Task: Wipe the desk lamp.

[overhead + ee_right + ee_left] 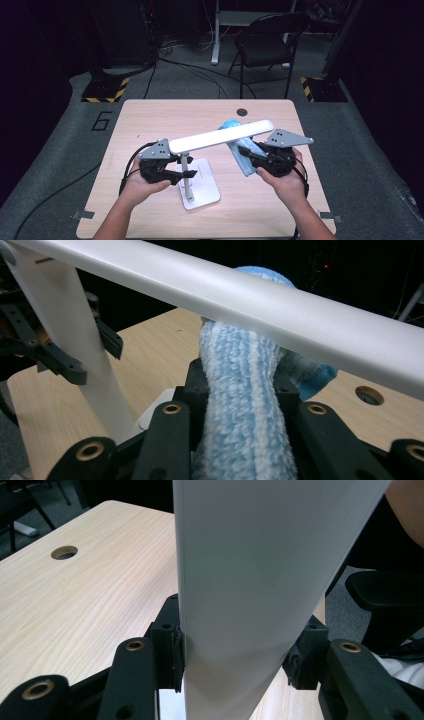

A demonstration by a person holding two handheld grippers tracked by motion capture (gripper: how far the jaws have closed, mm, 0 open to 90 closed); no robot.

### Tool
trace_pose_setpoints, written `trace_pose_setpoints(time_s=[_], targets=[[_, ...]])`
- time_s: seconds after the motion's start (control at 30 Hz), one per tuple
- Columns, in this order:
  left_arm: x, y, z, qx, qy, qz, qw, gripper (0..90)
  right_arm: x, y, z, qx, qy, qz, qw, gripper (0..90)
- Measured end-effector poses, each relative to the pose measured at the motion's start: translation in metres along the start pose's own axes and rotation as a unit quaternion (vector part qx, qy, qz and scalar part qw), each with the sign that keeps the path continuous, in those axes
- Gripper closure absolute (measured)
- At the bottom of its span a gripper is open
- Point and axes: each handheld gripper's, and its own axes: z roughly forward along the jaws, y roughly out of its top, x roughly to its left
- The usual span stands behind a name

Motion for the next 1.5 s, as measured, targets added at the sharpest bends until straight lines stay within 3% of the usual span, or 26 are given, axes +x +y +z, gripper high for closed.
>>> trace_pose_setpoints(time_s=[0.83, 1.17, 1.5], targets=[[-0.001, 0.001, 0.006, -0.008, 0.001, -0.002, 1.0000, 51.9, 0.048, 0.022, 0.025, -0.001, 0.076, -0.039, 0.9963, 69.4], [0.001, -0.003, 0.005, -0.024, -0.006, -0.010, 0.9996, 50.8, 0.041, 0.015, 0.020, -0.001, 0.088, -0.037, 0.9954, 69.2], [0.001, -0.016, 0.014, -0.018, -0.003, -0.006, 0.9998, 46.4, 0.038, 0.001, 0.013, 0.003, 0.089, -0.030, 0.9955, 69.1]])
